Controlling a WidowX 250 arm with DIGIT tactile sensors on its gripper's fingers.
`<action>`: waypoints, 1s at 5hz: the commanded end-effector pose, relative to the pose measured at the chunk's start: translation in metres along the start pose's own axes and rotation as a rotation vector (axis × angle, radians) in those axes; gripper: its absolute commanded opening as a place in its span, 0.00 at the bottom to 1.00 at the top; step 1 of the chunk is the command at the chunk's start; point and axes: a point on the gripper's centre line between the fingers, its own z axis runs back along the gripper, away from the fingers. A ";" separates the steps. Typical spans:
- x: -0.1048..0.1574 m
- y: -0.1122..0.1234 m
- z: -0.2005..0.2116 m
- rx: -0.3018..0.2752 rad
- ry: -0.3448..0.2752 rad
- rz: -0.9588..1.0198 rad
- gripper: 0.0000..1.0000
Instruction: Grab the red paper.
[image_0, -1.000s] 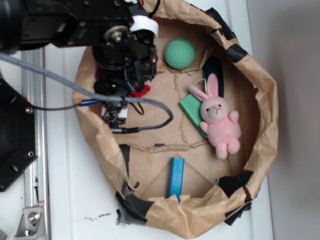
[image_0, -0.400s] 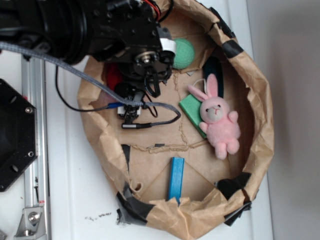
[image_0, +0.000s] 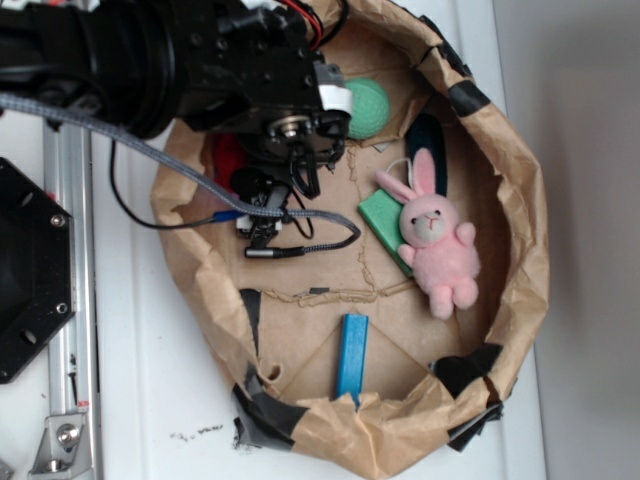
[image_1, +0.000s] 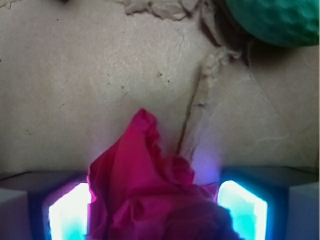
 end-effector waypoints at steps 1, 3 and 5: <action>-0.005 -0.004 0.010 -0.016 -0.031 -0.006 0.00; 0.020 -0.043 0.116 -0.115 -0.195 0.023 0.00; 0.032 -0.067 0.154 -0.093 -0.190 0.188 0.00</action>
